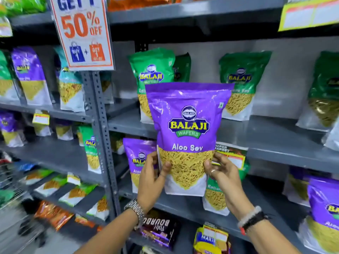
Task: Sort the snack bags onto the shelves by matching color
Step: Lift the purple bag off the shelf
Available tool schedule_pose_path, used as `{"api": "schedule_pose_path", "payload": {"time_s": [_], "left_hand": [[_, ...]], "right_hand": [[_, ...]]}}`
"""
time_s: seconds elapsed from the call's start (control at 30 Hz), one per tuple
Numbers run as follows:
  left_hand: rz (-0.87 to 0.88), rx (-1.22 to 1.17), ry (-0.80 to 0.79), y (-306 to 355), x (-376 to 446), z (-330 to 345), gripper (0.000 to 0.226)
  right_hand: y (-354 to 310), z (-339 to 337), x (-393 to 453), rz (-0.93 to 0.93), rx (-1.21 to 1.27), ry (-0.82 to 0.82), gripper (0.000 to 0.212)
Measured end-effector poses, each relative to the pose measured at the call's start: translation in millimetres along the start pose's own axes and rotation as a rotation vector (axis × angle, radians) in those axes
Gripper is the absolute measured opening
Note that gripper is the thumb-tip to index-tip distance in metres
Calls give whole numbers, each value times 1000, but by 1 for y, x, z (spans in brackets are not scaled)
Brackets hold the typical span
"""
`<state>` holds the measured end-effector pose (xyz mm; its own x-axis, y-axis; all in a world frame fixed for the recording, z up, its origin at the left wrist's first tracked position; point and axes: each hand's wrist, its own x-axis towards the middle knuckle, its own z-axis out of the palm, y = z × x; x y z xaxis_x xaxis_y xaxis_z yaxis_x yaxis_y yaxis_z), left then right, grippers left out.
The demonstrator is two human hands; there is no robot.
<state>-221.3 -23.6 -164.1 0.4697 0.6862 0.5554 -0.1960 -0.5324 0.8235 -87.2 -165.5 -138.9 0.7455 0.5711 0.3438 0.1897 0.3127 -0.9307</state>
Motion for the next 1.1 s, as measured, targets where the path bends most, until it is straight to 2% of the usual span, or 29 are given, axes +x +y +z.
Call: {"api": "schedule_pose_path", "payload": {"time_s": [0.1, 0.17, 0.37, 0.5, 0.63, 0.8, 0.97, 1.1], "left_hand": [[-65, 33, -76, -41, -18, -11, 32], [-112, 55, -137, -70, -27, -13, 29], [-293, 127, -212, -155, -33, -3, 64], [-388, 121, -254, -194, -19, 15, 41], [-419, 75, -316, -221, 6, 36, 40], [-530, 80, -253, -253, 34, 63, 50], [-515, 16, -222, -269, 40, 76, 36], [-577, -62, -195, -277, 38, 72, 41]], "right_hand": [[42, 8, -8, 76, -50, -8, 32], [69, 12, -12, 122, -78, -18, 35], [146, 13, -11, 234, -139, 7, 40], [192, 9, 7, 309, -196, 79, 38], [224, 6, 34, 313, -281, 141, 39], [261, 6, 63, 364, -299, 215, 39], [274, 8, 73, 393, -311, 195, 39], [269, 4, 71, 443, -339, 114, 29]]}}
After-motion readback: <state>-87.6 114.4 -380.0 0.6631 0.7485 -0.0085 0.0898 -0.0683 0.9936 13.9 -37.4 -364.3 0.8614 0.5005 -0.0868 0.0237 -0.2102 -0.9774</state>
